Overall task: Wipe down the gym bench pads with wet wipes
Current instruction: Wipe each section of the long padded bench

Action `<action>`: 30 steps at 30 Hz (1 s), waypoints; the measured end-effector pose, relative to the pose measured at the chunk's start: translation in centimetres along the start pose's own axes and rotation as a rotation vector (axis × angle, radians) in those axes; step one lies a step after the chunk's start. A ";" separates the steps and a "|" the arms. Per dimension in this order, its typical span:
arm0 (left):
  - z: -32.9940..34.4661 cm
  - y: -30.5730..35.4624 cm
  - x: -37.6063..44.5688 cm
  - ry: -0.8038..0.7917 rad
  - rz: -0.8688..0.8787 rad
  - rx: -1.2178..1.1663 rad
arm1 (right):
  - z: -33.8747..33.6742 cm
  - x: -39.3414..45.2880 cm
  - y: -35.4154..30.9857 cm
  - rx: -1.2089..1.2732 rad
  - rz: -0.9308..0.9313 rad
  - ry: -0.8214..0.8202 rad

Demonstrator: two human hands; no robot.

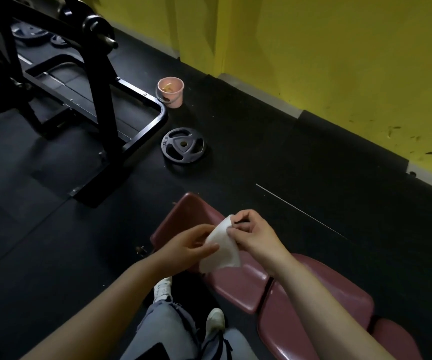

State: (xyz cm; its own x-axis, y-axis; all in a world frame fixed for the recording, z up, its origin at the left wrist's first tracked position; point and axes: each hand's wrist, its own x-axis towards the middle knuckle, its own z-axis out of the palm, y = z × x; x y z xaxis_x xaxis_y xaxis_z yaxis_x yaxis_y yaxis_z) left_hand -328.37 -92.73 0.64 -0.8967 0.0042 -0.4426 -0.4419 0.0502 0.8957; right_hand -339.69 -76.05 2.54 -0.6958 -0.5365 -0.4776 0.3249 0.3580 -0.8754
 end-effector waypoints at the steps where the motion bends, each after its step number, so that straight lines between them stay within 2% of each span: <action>1: -0.7 -0.1 0.6 -0.008 -0.008 0.028 | 0.3 0.7 -0.1 -0.043 -0.011 0.039; 7: -6.0 -0.4 3.4 -0.154 -0.041 0.219 | 3.4 4.6 -1.3 -0.243 -0.050 0.117; 14: -11.4 -0.6 6.6 -0.219 -0.104 0.411 | 6.3 8.7 -0.5 -0.352 -0.055 0.203; 16: -12.4 -0.8 7.6 -0.234 -0.101 0.462 | 6.6 9.4 0.4 -0.253 -0.058 0.139; 19: -13.8 -1.3 9.1 -0.274 -0.142 0.470 | 7.1 9.9 1.6 -0.076 0.070 -0.028; 22: -14.8 -2.1 10.5 -0.341 -0.198 0.508 | 7.5 11.0 2.7 -0.013 0.126 -0.032; 27: -15.7 -5.9 13.1 -0.271 -0.208 0.662 | 7.4 13.1 4.8 -0.025 0.226 0.075; 30: -16.3 -9.0 14.8 -0.139 -0.212 0.773 | 6.8 15.4 7.7 -0.059 0.323 0.294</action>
State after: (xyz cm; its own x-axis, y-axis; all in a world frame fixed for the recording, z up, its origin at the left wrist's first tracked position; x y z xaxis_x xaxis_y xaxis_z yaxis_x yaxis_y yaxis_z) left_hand -338.08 -109.41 -13.25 -0.7625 0.0386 -0.6459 -0.4134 0.7389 0.5321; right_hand -343.57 -86.76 -12.06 -0.7198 -0.1527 -0.6772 0.5246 0.5191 -0.6748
